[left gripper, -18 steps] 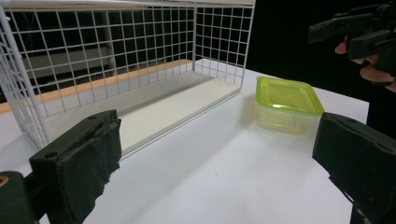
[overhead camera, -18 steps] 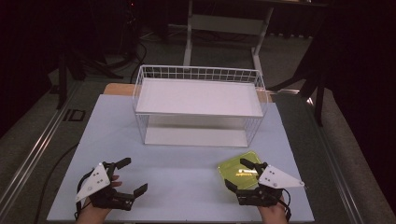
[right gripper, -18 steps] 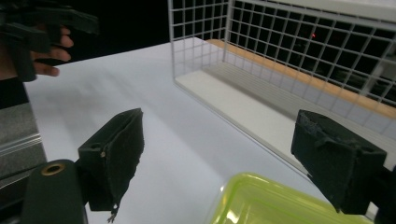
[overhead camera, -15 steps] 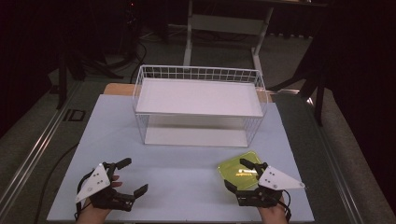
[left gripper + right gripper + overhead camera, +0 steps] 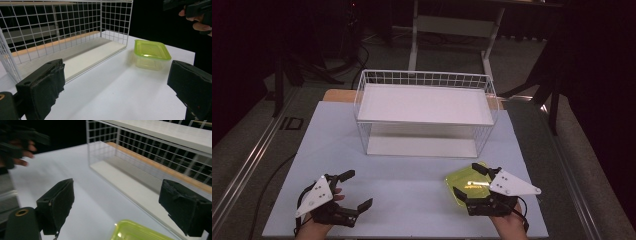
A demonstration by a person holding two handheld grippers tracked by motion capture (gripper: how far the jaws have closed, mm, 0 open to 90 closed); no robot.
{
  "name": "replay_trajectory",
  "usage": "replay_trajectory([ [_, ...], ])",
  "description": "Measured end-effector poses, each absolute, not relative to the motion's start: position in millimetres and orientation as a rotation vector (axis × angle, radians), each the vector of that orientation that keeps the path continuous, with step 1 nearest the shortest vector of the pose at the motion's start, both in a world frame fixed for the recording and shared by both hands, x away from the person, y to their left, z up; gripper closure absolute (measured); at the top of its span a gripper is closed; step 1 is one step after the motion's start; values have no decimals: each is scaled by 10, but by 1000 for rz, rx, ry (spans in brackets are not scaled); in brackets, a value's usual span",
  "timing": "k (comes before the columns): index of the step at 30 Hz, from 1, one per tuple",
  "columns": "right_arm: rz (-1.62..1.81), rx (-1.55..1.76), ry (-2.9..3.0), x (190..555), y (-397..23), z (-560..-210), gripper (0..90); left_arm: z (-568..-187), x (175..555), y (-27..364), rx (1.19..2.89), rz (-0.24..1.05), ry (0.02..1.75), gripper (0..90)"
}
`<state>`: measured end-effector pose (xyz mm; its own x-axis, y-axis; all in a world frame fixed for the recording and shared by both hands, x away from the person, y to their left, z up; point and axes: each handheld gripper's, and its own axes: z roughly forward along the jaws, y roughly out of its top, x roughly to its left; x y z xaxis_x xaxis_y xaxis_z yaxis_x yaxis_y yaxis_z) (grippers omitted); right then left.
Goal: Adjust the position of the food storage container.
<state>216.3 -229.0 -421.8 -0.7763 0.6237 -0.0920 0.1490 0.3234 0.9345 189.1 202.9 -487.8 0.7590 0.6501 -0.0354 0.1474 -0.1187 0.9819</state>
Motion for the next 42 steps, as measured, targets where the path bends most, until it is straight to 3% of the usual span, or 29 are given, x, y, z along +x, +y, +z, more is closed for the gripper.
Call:
replay_trajectory([
  [16,1485,825,2152,2569,-2541,-4085,133,-4904,1900,2026,1667,473,645,22],
  [26,1388,895,2178,2779,-2671,-4231,143,-4913,1896,2002,1683,471,629,21],
  [42,1289,1055,2180,2907,-2995,-4670,480,-4925,1902,1988,1693,459,629,21],
])
